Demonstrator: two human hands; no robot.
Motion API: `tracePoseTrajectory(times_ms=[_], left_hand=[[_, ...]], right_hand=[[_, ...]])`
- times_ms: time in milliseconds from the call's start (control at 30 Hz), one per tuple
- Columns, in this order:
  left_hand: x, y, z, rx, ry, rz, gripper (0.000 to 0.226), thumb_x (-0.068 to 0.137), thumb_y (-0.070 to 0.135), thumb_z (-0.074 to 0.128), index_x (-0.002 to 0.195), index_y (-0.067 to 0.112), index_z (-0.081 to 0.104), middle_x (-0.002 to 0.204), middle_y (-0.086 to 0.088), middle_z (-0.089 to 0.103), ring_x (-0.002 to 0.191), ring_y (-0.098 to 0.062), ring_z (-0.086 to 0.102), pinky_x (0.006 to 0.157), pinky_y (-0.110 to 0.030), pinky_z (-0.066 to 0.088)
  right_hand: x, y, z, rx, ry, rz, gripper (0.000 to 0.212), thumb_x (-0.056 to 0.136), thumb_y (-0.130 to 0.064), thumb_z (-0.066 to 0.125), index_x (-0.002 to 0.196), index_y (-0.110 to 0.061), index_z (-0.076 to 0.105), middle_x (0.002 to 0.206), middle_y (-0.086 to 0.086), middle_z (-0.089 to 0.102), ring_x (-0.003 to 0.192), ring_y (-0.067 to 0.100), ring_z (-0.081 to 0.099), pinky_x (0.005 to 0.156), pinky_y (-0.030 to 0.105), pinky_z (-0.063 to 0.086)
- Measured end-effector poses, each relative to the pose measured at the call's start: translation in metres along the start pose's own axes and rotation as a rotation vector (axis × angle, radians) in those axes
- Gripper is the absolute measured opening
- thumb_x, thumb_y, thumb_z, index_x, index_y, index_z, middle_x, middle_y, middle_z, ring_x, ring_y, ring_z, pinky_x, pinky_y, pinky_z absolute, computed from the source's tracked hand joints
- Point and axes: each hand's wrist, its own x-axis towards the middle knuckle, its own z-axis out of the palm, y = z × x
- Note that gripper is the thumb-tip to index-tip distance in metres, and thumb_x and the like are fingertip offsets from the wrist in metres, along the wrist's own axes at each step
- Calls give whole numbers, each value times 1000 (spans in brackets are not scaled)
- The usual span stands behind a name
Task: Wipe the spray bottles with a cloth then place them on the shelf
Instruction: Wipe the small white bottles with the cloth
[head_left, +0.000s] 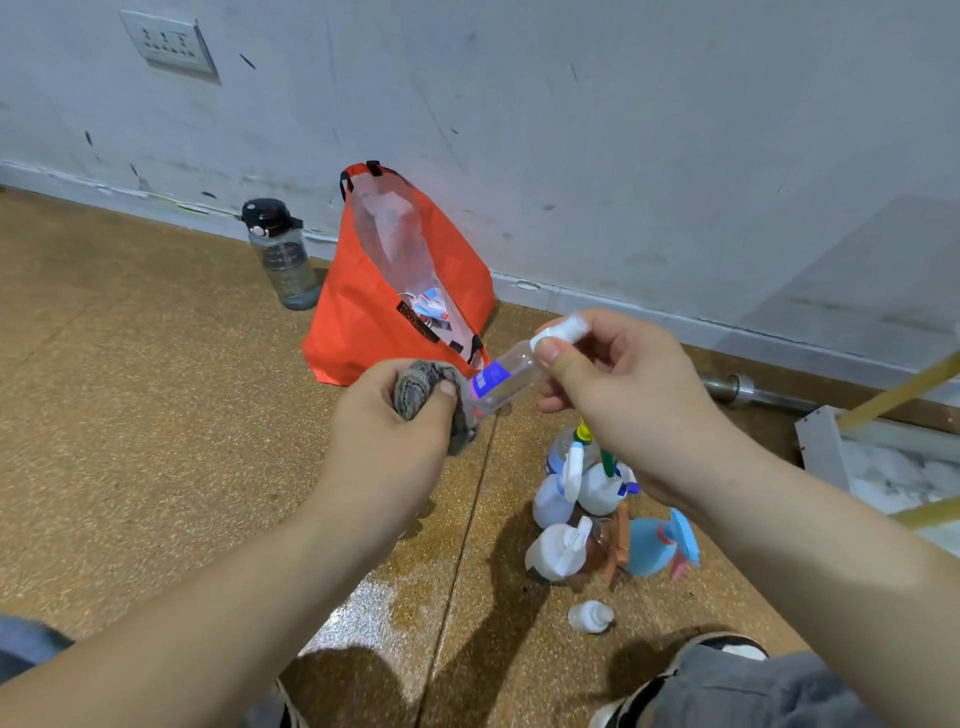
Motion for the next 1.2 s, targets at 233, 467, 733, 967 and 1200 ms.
tracePoseTrajectory(times_ms=[233,467,733,967,1200], left_hand=[[-13,14,-7,173,-201,539,27,101,24,66,128,22,65,114,16,71,108,0,66,93,-18,51],[-10,23,-5,-75,-395,74,14,106,30,56,99,22,65,65,10,65,59,-9,59,51,-17,46],[-33,6,-2,95,-276,424,31,102,35,54,131,28,62,111,9,73,106,-10,69,91,-29,55],[-23,7,-2,-258,-262,-596,34,105,36,55,117,9,74,100,-16,80,93,-34,76,90,-40,53],[-22,6,1,-342,-299,-570,34,103,33,59,121,6,73,105,-18,79,78,-28,75,73,-35,58]], right_hand=[[-13,1,8,-22,-268,15,19,99,-7,64,81,-11,69,73,18,65,64,21,62,61,30,55],[-22,-4,6,-217,-381,-196,14,97,-8,64,84,-6,65,75,22,59,63,23,49,62,47,44],[-14,-4,6,-131,-351,-72,16,91,-16,59,77,-10,64,79,32,60,65,34,57,66,62,52],[1,3,-7,48,-50,90,19,99,-19,68,93,-1,70,71,12,69,60,19,68,76,44,63],[-4,-1,-1,40,-131,69,11,98,-21,69,106,-13,67,94,20,68,71,20,67,77,43,64]])
